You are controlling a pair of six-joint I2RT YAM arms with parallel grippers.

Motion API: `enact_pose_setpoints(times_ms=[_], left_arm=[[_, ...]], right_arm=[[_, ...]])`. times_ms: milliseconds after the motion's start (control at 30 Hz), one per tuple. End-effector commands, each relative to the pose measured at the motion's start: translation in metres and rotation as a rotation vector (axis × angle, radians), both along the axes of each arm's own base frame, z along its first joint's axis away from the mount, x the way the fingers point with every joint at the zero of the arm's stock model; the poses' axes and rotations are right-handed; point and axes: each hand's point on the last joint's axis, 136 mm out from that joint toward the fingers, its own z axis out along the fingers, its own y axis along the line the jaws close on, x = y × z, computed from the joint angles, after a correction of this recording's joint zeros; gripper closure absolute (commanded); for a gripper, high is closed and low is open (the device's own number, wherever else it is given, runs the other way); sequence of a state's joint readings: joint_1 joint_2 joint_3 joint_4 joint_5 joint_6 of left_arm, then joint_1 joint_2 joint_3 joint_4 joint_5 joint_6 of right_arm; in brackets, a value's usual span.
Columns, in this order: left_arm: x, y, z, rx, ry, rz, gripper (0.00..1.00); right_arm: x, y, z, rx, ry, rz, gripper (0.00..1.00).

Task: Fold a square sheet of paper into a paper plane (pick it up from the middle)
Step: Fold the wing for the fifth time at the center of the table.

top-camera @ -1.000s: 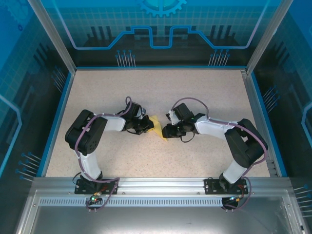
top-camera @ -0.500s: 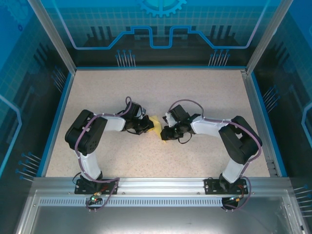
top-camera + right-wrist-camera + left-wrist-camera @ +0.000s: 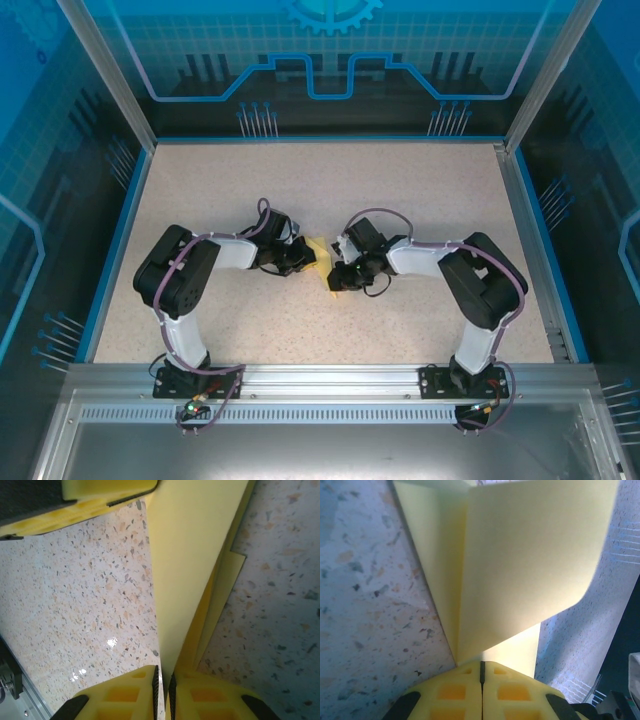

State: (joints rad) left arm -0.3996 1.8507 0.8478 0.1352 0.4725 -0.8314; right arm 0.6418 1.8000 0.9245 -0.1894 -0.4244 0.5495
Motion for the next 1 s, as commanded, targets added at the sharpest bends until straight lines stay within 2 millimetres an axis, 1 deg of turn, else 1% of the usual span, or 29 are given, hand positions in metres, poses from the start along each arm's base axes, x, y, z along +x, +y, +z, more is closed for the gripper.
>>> enact_pose_setpoints(times_ms=[0,100,200,267,333,400,500,600,667,733,833,967], left_arm=[[-0.017,0.009,-0.018,0.061,0.077,0.002,0.92],[-0.018,0.009,-0.019,0.062,0.078,0.002,0.92],[-0.017,0.009,-0.018,0.06,0.074,0.0,0.92],[-0.016,0.009,-0.017,0.059,0.073,0.001,0.92],[-0.017,0.009,-0.018,0.059,0.073,0.0,0.92],[-0.017,0.009,-0.017,0.058,0.073,0.0,0.92],[-0.017,0.009,-0.017,0.058,0.074,0.0,0.92],[-0.017,0.009,-0.017,0.057,0.073,-0.001,0.92],[-0.018,0.009,-0.018,0.06,0.076,0.0,0.92],[-0.018,0.009,-0.018,0.059,0.075,-0.001,0.92],[-0.017,0.009,-0.018,0.059,0.072,-0.001,0.92],[-0.018,0.009,-0.019,0.059,0.077,-0.001,0.92]], right_arm=[[-0.011,0.006,-0.003,0.025,0.041,0.017,0.84],[-0.003,0.007,0.012,0.049,0.0,-0.005,0.83],[0.008,0.0,0.022,0.029,-0.052,-0.047,0.81],[0.012,-0.003,0.022,0.007,-0.063,-0.06,0.8],[0.013,-0.001,0.019,0.007,-0.049,-0.062,0.8],[0.012,0.003,0.017,0.022,-0.028,-0.057,0.8],[0.012,0.005,0.014,0.023,-0.014,-0.069,0.8],[0.012,0.005,0.015,0.038,-0.005,-0.085,0.8],[0.014,0.005,0.018,0.045,-0.002,-0.104,0.75],[0.017,0.002,0.02,0.051,0.0,-0.128,0.74],[0.021,-0.002,0.021,0.046,0.002,-0.157,0.74],[0.022,-0.001,0.022,0.048,0.01,-0.16,0.79]])
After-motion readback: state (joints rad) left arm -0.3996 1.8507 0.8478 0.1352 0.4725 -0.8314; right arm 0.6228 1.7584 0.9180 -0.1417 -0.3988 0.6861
